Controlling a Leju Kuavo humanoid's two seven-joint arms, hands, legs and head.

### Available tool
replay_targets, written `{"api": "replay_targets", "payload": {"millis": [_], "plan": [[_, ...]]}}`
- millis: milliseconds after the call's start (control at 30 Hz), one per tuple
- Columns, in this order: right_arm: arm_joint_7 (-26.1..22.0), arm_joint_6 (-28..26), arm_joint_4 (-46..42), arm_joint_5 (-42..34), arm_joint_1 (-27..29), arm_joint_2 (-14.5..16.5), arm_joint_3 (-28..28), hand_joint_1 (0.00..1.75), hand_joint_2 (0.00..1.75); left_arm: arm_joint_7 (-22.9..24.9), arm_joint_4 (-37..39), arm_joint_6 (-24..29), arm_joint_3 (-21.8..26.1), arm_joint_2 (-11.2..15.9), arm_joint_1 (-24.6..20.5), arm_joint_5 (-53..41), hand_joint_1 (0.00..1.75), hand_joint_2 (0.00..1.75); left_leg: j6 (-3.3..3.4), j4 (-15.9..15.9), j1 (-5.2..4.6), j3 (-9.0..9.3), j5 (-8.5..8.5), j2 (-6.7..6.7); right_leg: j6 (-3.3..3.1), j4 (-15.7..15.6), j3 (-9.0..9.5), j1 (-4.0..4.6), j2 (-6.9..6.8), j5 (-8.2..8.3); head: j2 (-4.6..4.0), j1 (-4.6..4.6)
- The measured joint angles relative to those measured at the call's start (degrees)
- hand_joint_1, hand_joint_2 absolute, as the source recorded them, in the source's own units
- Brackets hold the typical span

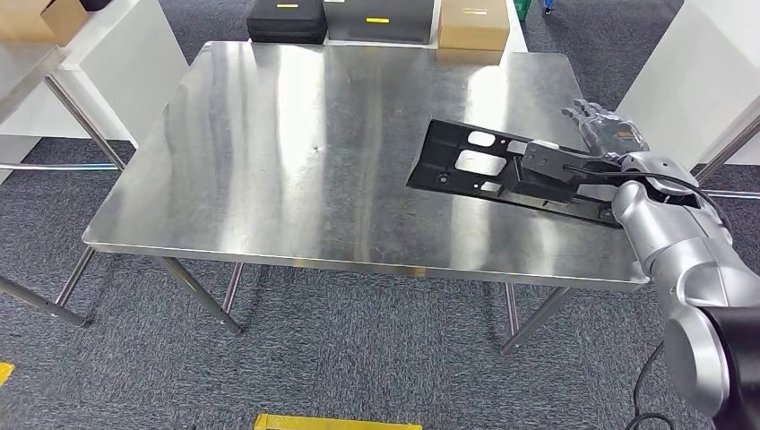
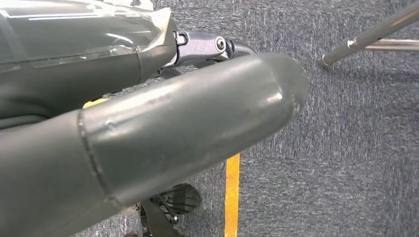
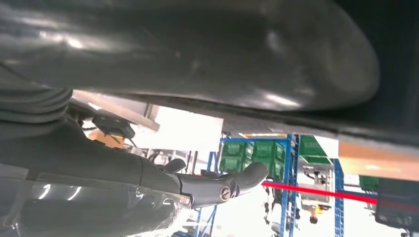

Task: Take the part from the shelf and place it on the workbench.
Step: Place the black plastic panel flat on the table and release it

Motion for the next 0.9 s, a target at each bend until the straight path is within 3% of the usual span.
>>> {"api": "replay_targets", "payload": {"millis": [267,433,700,900], "plan": [[0.4,1.5,0.5,0.1,1.3,-0.9,-0.8,0.00,0.00,0.0,0.0,-0.4,0.0,0.0,-0.7,-0.4,0.00,0.00,0.00,0.0,0.01,0.00,0.01,0.00,0.00,0.0,-0.01,0.00,0.01,0.00,0.00,0.00],[3.5,2.9,0.7,0.5,2.2,-1.1,-1.6,0.00,0.00,0.1,0.0,-0.3,0.0,-0.1,-0.8,-0.5,0.00,0.00,0.00,0.0,0.00,0.00,0.00,0.01,0.00,0.0,-0.02,0.00,0.01,0.00,0.00,0.00],[8.8,-2.9,0.7,2.0,3.0,-2.0,-3.1,0.00,0.00,0.2,0.0,-0.2,0.0,-0.1,-0.8,-0.5,0.00,0.00,0.01,0.0,-0.01,-0.03,-0.01,0.01,0.00,0.0,-0.01,-0.01,0.00,0.00,0.00,0.01],[9.9,-4.3,0.7,3.7,2.7,-3.1,-3.4,0.00,0.00,0.2,0.0,-0.2,0.1,-0.1,-0.8,-0.5,0.00,0.00,0.01,0.0,-0.01,-0.03,-0.01,0.00,0.00,0.0,-0.01,-0.01,0.00,0.00,0.00,0.01]]}}
